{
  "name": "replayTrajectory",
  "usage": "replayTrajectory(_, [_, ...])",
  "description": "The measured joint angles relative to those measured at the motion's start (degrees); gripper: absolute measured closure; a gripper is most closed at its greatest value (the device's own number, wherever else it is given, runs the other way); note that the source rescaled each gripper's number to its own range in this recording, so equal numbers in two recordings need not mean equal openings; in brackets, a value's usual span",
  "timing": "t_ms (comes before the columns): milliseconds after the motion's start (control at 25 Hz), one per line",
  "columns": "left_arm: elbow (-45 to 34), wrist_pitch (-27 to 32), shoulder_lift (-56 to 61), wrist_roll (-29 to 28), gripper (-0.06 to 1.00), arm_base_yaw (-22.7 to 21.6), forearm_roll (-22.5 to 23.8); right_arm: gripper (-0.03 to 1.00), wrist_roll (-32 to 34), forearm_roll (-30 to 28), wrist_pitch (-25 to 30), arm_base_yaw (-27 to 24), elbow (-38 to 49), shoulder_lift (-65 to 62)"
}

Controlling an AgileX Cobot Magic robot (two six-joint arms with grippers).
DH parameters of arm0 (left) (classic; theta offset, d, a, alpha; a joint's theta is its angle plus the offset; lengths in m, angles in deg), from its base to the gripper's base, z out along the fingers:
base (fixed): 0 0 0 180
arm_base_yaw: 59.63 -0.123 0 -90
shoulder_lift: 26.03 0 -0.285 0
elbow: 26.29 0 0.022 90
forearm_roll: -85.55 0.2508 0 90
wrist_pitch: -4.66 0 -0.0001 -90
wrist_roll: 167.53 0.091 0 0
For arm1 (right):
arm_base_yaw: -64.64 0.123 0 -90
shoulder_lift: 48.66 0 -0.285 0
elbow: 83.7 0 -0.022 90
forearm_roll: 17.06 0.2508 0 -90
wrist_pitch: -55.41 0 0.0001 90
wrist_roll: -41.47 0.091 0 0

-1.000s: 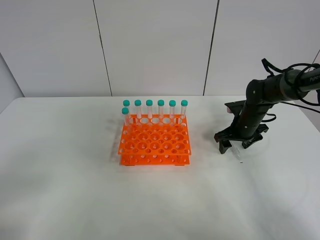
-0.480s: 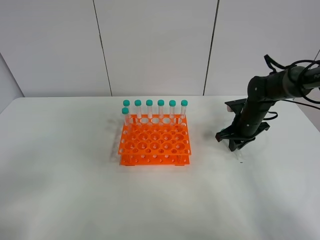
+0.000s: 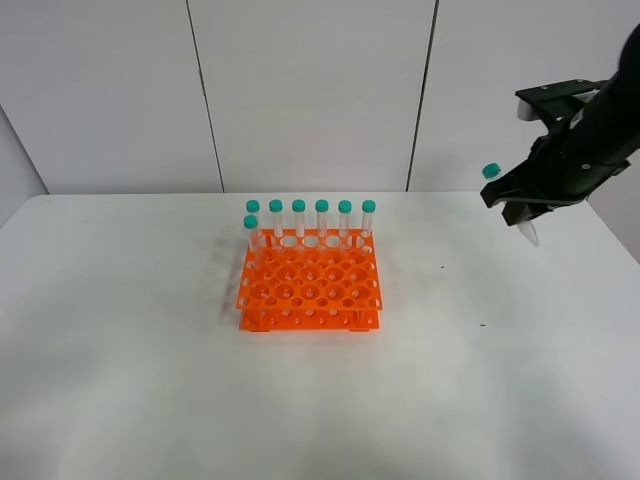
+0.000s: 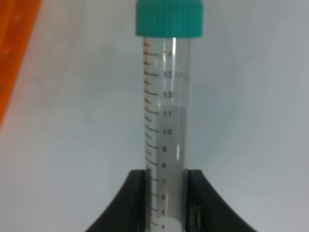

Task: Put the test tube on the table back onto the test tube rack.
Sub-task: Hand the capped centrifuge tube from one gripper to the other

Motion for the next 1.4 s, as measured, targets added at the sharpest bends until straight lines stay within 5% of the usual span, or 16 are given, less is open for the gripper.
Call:
replayTrajectory(280, [0.0,0.0,0.0,0.0,-0.06,0.0,0.0,0.93,0.0,2.2,2.2,0.0,13.1,-17.0])
replayTrajectory(400, [0.0,0.0,0.0,0.0,-0.06,0.0,0.0,0.93,-3.2,3.6,-2.0,0.0,16.1,-17.6])
replayTrajectory(720, [0.0,0.0,0.0,0.0,-0.06,0.0,0.0,0.93,-20.9,17.8,-15.8,7.9,19.2,-17.6])
replayTrajectory(1080, [0.0,-0.1,0.0,0.0,-0.06,0.0,0.0,0.93,-38.3,35.2,-17.9,21.5,19.9,-11.6])
replayTrajectory(1400, [0.0,-0.1,0.0,0.0,-0.06,0.0,0.0,0.93,-47.6,47.0,-19.0,22.2,19.9,-5.2])
